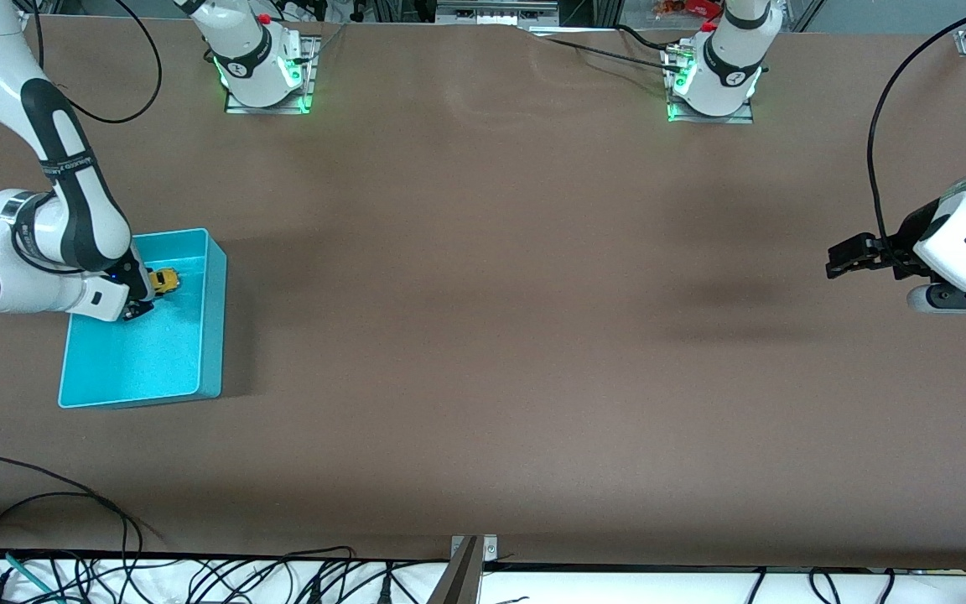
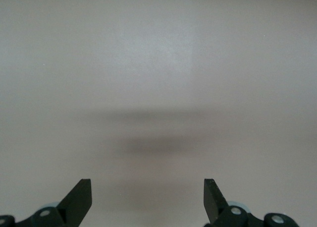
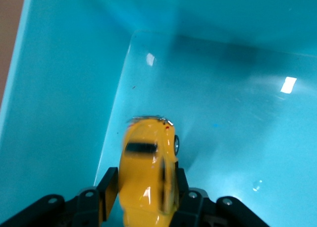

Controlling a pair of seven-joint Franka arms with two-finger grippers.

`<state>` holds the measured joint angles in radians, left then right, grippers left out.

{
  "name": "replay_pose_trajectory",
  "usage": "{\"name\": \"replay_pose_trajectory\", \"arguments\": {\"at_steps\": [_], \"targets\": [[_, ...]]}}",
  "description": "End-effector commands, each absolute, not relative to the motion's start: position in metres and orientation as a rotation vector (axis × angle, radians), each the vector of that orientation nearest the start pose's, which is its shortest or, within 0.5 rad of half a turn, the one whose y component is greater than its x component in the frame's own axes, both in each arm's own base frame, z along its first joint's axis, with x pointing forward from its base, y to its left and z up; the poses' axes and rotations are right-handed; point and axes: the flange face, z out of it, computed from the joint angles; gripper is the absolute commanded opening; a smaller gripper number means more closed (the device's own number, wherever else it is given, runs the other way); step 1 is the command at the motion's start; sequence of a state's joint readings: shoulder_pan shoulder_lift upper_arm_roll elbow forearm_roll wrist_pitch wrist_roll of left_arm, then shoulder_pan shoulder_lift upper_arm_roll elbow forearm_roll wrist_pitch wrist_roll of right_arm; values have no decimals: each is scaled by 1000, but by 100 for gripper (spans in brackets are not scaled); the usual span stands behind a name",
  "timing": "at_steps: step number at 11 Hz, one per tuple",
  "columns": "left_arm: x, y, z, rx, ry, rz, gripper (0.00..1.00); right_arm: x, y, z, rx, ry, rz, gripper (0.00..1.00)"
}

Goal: Wind up and store yellow beetle car
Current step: 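Carry the car over the teal bin and lower it inside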

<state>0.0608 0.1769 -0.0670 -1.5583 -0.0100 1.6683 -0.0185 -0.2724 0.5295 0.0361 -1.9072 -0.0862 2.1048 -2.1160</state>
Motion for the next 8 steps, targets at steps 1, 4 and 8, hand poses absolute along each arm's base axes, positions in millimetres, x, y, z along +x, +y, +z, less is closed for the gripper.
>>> {"name": "replay_pose_trajectory", "arguments": {"at_steps": [1,4,8], "targets": [[612,0,540,-3159,5,94,100,578,-149,207,1989,2791,-199,100],[612,0,540,-3157,5,94,100,591,-147,260,2042,2683,-162,100],[612,0,540,-3159,7,94,100,590,-116,315,2300,2445,-201,100]]}}
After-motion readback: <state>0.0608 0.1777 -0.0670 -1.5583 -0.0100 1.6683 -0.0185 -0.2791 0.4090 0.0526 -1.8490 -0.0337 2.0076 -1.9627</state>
